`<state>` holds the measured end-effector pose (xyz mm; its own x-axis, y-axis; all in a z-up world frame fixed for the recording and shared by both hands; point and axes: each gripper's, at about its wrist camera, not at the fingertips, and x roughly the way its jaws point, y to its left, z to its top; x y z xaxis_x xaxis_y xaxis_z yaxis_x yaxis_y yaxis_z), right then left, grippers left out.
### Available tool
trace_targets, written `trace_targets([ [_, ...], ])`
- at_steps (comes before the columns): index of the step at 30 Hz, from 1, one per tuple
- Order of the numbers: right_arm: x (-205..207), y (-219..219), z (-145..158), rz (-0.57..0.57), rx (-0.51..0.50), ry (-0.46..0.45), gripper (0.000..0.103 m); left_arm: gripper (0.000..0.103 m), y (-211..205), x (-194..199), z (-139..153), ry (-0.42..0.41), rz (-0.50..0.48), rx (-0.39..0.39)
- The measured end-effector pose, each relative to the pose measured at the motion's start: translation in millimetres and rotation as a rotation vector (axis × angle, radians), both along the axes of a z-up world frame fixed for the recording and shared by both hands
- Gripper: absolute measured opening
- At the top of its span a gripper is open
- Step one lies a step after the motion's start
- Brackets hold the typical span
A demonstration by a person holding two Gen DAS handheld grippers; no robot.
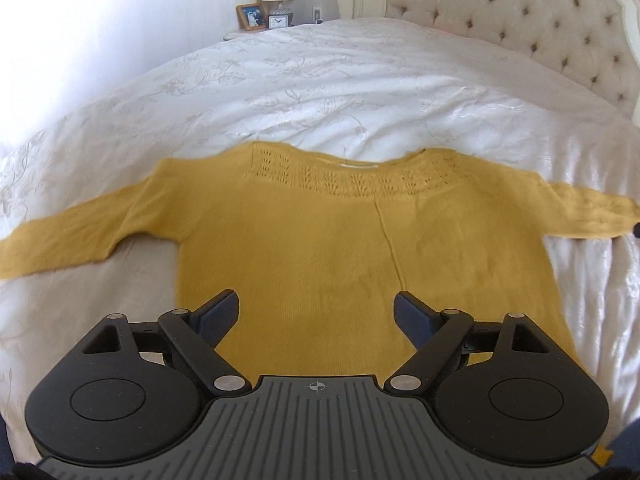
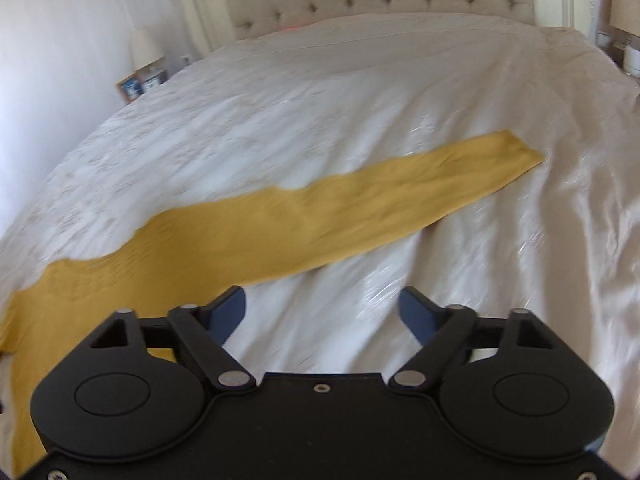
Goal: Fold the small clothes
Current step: 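Grasp the sleeve cuff with the right gripper and lift it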
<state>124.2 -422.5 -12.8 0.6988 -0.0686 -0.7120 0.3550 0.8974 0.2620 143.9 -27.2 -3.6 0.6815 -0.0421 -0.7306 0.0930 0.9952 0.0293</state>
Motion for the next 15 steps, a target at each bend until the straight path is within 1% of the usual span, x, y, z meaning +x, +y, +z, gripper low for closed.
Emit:
trace_targets([
  [2,13.0,-24.5,-9.8,-0.051,-0.004,0.009,0.074,0.085,-3.8,9.2,-1.6,-0.013,0.003,0.012],
  [3,18.9,-36.9,-14.5,-0.081,-0.001,0.015,0.069,0.085,-5.9,14.2,-2.9,-0.021,0.004,0.017],
  [5,30.0,-63.9,-25.7,-0.138,0.004,0.025,0.063,0.085,-7.0,23.3,-6.8,-0.035,0.007,0.019],
  [6,34.8,-76.8,-30.6,-0.163,0.007,0.027,0.062,0.085,-7.6,27.2,-9.3,-0.039,0.011,0.019],
  [8,43.8,-105.5,-40.4,-0.219,0.008,0.037,0.060,0.085,-9.4,34.8,-15.8,-0.038,0.021,0.026],
  [12,54.4,-155.7,-59.1,-0.332,0.017,0.040,0.059,0.085,-11.9,50.2,-34.3,-0.003,0.038,0.040],
  [15,59.4,-186.0,-71.0,-0.392,0.068,0.025,0.059,0.085,-12.1,60.7,-50.2,0.023,0.052,0.050],
])
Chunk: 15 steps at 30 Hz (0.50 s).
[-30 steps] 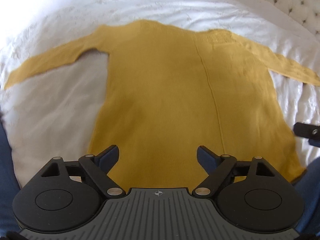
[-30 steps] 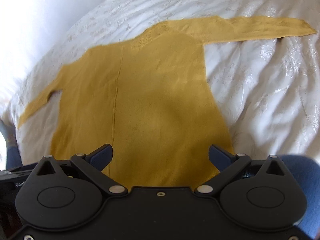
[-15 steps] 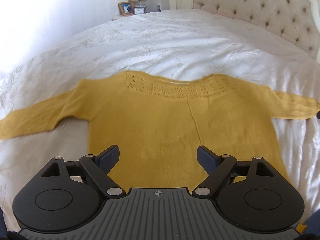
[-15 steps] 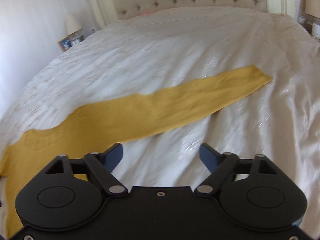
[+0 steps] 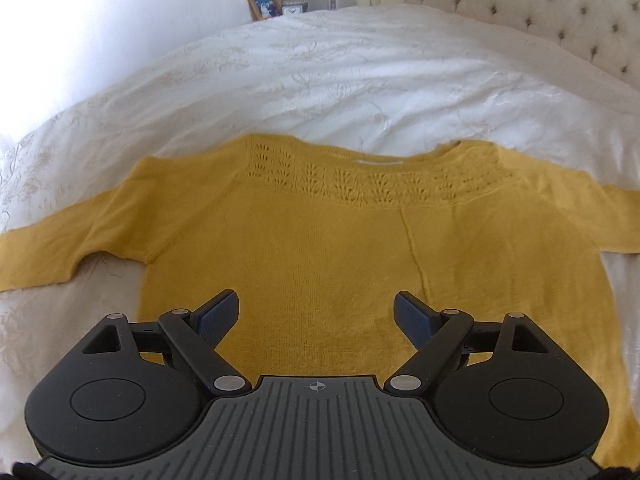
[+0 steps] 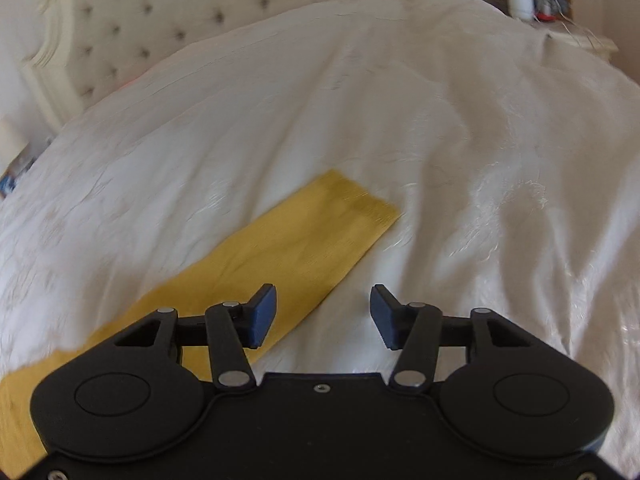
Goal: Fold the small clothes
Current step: 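Grasp the sleeve cuff with the right gripper and lift it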
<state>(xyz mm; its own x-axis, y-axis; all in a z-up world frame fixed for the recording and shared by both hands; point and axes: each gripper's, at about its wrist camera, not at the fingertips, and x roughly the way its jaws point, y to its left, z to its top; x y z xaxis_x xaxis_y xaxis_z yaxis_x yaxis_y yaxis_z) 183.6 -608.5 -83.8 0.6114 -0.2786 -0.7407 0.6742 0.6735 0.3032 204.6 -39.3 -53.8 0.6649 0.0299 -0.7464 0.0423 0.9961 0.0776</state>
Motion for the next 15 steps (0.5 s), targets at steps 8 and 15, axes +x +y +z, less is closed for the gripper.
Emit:
trace_targets([
  [8,5.7,-32.4,-25.4,-0.060,0.125,-0.091,0.061,0.089,2.5,9.0,-41.2,0.091,0.008,0.027],
  [15,5.8,-34.2,-22.8,-0.063,0.148,-0.137,0.016,0.101,7.5,13.2,-40.3,0.121,0.006,0.029],
])
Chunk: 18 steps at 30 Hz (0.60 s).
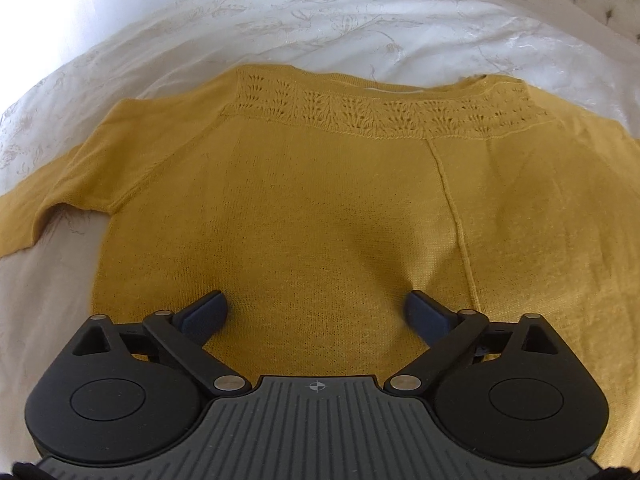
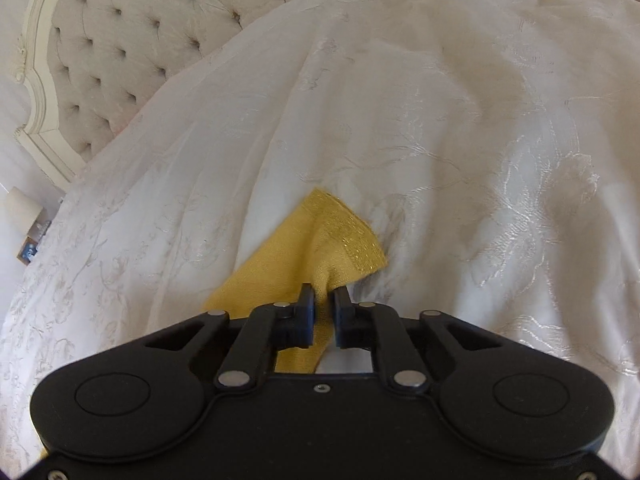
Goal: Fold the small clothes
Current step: 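Grasp the sleeve cuff with the right gripper and lift it, then fold the held sleeve across the sweater back and release it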
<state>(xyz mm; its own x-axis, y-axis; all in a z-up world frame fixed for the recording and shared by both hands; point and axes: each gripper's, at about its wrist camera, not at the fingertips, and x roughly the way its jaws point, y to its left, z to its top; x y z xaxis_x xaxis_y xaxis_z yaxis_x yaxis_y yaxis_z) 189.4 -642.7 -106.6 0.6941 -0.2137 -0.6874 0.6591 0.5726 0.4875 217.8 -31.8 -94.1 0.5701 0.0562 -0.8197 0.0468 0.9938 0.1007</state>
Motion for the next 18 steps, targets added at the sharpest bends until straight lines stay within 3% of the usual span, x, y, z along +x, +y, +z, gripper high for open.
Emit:
trace_targets([
  [3,2.0,12.0,22.7,0.022,-0.051,-0.022,0.015,0.102,0.6,5.8,-0.3,0.019,-0.003,-0.014],
  [9,20.8,69.9,97.7,0.217,-0.167,-0.115,0.015,0.100,6.6,2.0,5.0,0.010,-0.014,-0.055],
  [14,36.6,153.0,164.5,0.427,-0.217,-0.231,0.015,0.100,25.1,-13.9,20.2,-0.013,0.000,-0.099],
  [18,50.0,230.2,200.2,0.593,-0.195,-0.322,0.015,0.100,51.0,-29.2,32.4,-0.044,0.025,-0.124],
])
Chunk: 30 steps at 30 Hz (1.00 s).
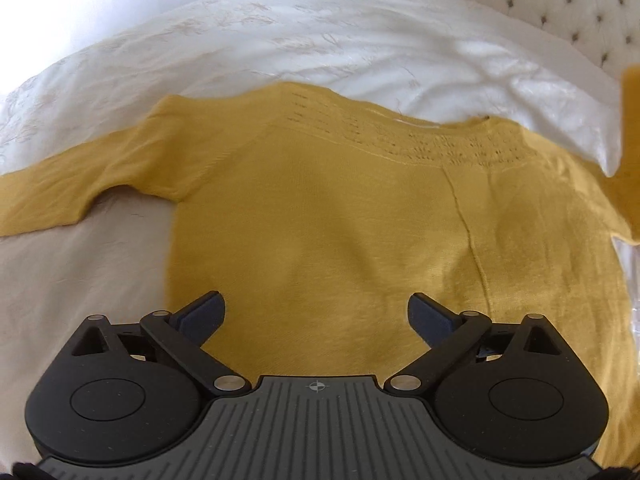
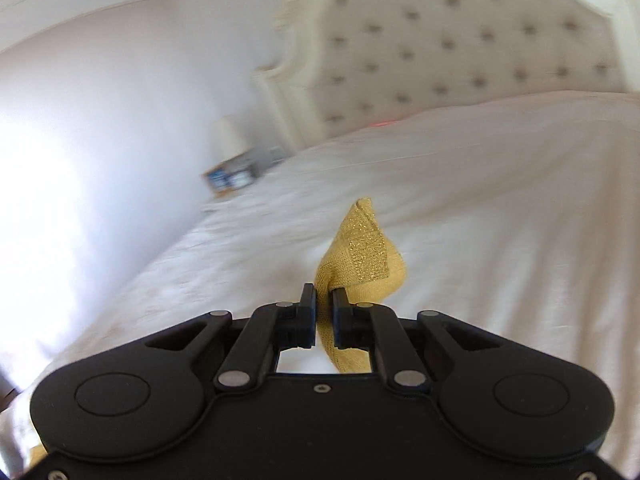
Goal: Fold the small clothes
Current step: 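Fold the held sleeve across the sweater back and release it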
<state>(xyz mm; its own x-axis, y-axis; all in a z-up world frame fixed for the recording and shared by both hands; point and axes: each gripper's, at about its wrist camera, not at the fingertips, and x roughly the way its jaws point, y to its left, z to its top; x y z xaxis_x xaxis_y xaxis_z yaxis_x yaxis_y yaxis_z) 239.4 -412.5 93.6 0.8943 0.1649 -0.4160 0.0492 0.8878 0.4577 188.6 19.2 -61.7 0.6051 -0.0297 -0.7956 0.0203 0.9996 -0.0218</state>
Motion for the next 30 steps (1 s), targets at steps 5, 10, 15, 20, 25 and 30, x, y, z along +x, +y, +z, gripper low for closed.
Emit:
trace_targets([
  [5,16.1,108.9,5.9,0.214,-0.013,-0.023,0.015,0.100,37.4,-17.7,12.3,-0.037,0.039,-0.005],
  [10,27.3,209.2,-31.8,0.356,-0.027,0.027,0.015,0.100,76.8,-34.7,18.7,-0.057,0.081,-0.007],
  [15,24.6,286.7,-83.6,0.438,-0.146,0.097,0.014,0.100,106.0,-42.2,20.5,-0.060,0.121,-0.022],
  [20,5.0,322.1,-121.1,0.500,-0.206,0.132,0.023,0.100,114.8,-39.7,20.0,-0.058,0.130,-0.033],
  [25,-14.6,318.8,-137.4,0.590,-0.175,0.104,0.054,0.100,106.3,-35.3,22.8,-0.066,0.098,-0.028],
  [30,-30.2,280.9,-138.9,0.532,-0.143,0.051,0.057,0.100,87.0,-19.1,25.7,-0.070,0.050,-0.060],
])
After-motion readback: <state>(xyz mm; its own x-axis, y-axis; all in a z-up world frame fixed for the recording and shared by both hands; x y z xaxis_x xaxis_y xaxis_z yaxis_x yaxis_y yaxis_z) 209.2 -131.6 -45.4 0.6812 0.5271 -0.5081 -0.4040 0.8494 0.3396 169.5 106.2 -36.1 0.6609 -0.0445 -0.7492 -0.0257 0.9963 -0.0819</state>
